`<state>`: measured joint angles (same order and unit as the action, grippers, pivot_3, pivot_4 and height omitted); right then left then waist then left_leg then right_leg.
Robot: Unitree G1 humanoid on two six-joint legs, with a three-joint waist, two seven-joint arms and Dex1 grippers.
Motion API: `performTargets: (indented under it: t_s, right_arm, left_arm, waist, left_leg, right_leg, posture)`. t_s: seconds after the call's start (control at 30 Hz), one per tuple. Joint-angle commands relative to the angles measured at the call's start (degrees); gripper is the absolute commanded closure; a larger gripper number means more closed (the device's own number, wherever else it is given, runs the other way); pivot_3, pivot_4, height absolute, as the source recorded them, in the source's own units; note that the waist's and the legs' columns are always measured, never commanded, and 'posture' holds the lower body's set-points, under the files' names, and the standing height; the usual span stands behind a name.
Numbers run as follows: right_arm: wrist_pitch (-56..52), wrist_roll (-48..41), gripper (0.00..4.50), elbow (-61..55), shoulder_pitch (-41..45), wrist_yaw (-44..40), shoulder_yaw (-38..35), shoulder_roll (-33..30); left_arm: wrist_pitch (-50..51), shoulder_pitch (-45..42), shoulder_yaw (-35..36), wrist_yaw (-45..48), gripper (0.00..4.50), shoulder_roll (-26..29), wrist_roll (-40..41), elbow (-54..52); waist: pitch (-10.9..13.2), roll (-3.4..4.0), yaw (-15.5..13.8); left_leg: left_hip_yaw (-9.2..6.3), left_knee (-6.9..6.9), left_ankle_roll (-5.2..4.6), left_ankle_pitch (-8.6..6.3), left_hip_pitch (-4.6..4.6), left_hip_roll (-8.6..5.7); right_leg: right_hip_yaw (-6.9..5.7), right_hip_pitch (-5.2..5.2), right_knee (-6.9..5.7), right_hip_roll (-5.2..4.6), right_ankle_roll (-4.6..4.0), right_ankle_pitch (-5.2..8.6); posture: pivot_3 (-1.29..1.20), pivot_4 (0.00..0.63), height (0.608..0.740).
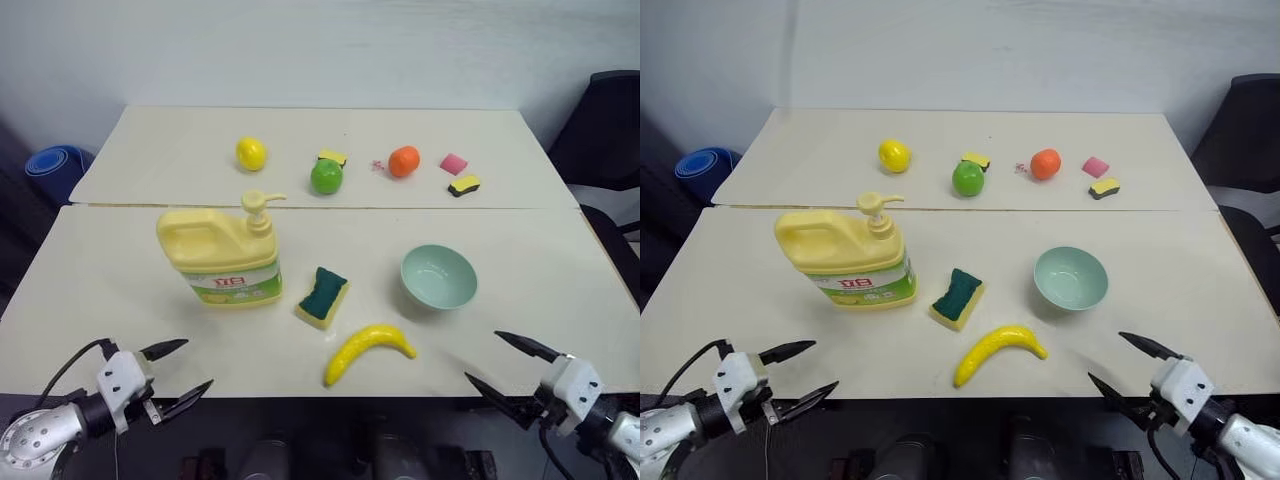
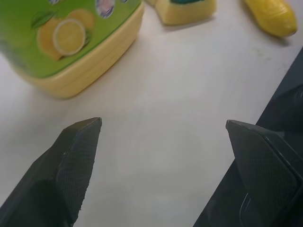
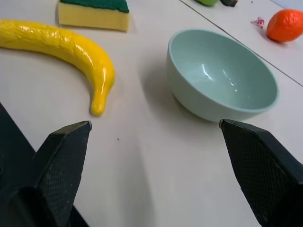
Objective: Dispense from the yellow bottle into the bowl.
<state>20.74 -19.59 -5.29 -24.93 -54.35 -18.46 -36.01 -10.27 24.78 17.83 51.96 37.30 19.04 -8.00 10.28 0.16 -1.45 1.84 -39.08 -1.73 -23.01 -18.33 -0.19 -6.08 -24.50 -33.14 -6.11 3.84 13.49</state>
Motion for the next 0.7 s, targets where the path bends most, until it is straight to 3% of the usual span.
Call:
performTargets:
  t_s: [0.03, 0.2, 0.3, 0.43, 0.63, 0.7]
  right_arm:
    - [-3.1, -1.2, 0.00, -4.1, 1.7, -0.4, 1.0, -1.8]
    - [-13.3, -3.2, 0.00, -13.7, 7.4, -2.7, 7.8, -5.4]
    - [-23.1, 3.3, 0.00, -17.0, 17.2, -2.6, 17.9, -7.9]
    - [-32.5, 13.2, 0.00, -15.1, 29.8, -3.7, 31.4, -7.9]
    - [-36.7, 21.4, 0.00, -6.6, 40.8, -3.1, 41.5, -3.6]
    - [-37.3, 23.3, 0.39, -4.3, 41.8, -3.3, 43.4, -3.4]
  left_arm:
    - [2.5, -0.1, 0.6, -1.2, 0.03, -0.3, 2.1, -4.2]
    - [9.3, -1.0, -0.8, 0.9, 0.03, 1.2, 6.3, -9.5]
    - [13.8, -2.5, -2.0, 5.8, 0.03, 3.2, 12.5, -13.1]
    - [14.8, -3.0, -3.6, 8.5, 0.03, 4.6, 12.3, -15.4]
    - [15.3, -3.3, -3.9, 10.7, 0.03, 5.0, 12.1, -16.4]
    - [16.6, -3.7, -3.6, 9.9, 0.00, 4.4, 13.3, -17.0]
  waist:
    - [0.0, 0.00, 0.0]
    - [0.0, 0.02, 0.1]
    - [0.0, -0.01, 0.4]
    - [0.0, 0.02, 0.2]
    - [0.0, -0.08, 0.2]
    - [-0.1, -0.11, 0.1]
  left_leg:
    - [0.00, 0.00, 0.01, 0.00, 0.00, 0.00]
    - [0.01, -0.01, 0.02, 0.02, 0.05, 0.00]
    - [0.03, -0.01, 0.09, 0.04, 0.08, 0.03]
    - [0.01, -0.03, 0.34, 0.18, 0.06, 0.02]
    - [-0.02, -0.12, 0.44, 0.21, -0.04, -0.01]
    - [0.00, -0.13, 0.41, 0.20, -0.03, -0.03]
  right_leg:
    - [0.00, 0.01, 0.00, 0.00, 0.00, 0.00]
    - [0.05, 0.02, -0.10, 0.00, 0.01, -0.01]
    - [0.05, -0.02, -0.17, 0.03, -0.03, 0.02]
    - [0.01, -0.08, -0.20, 0.06, -0.07, 0.04]
    - [-0.06, -0.03, -0.05, 0.14, -0.10, 0.06]
    - [-0.04, -0.01, -0.04, 0.12, -0.09, 0.05]
  posture:
    - [0.00, 0.150, 0.740]
    - [0.00, 0.150, 0.740]
    - [0.00, 0.150, 0.740]
    - [0.00, 0.150, 0.740]
    - [0.00, 0.150, 0.740]
    - [0.00, 0.150, 0.740]
